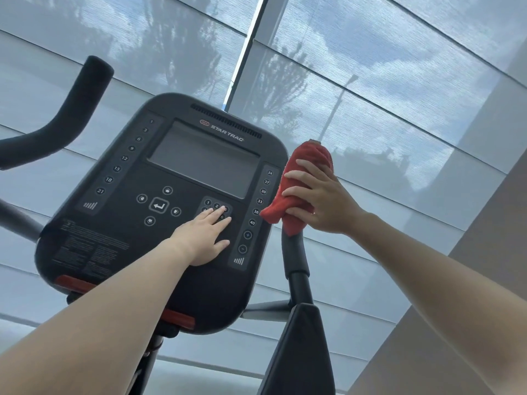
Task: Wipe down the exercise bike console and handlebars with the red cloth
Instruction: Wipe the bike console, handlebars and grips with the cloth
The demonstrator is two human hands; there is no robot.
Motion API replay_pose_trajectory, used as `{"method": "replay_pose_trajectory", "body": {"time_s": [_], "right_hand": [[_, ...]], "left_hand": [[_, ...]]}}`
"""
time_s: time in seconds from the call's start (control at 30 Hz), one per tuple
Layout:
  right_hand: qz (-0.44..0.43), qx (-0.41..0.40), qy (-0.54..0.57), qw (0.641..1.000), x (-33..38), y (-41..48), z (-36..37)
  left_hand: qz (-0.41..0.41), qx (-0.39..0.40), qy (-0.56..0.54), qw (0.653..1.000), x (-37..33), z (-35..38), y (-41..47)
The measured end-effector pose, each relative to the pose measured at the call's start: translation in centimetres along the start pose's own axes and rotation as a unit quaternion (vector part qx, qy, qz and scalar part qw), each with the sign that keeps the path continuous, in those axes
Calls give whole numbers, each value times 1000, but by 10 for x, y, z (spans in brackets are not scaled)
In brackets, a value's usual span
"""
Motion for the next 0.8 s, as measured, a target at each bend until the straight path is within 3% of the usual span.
{"method": "replay_pose_trajectory", "body": {"time_s": [0.43, 0.8], "right_hand": [[-35, 87, 89, 992, 39, -23, 4], [49, 86, 305, 947, 65, -42, -1]], "left_hand": [[6, 0, 4, 1000, 0, 1, 1], [6, -1, 3, 1000, 0, 0, 2]]}}
Point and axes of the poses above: each hand's wrist, its own y-axis towards the middle knuckle, its own z-axis out of the palm, x = y × z, the point moved 4 cm from there along y, towards the middle knuckle, and after that the axes turned 3 degrees about -z, right-handed, at the moved point
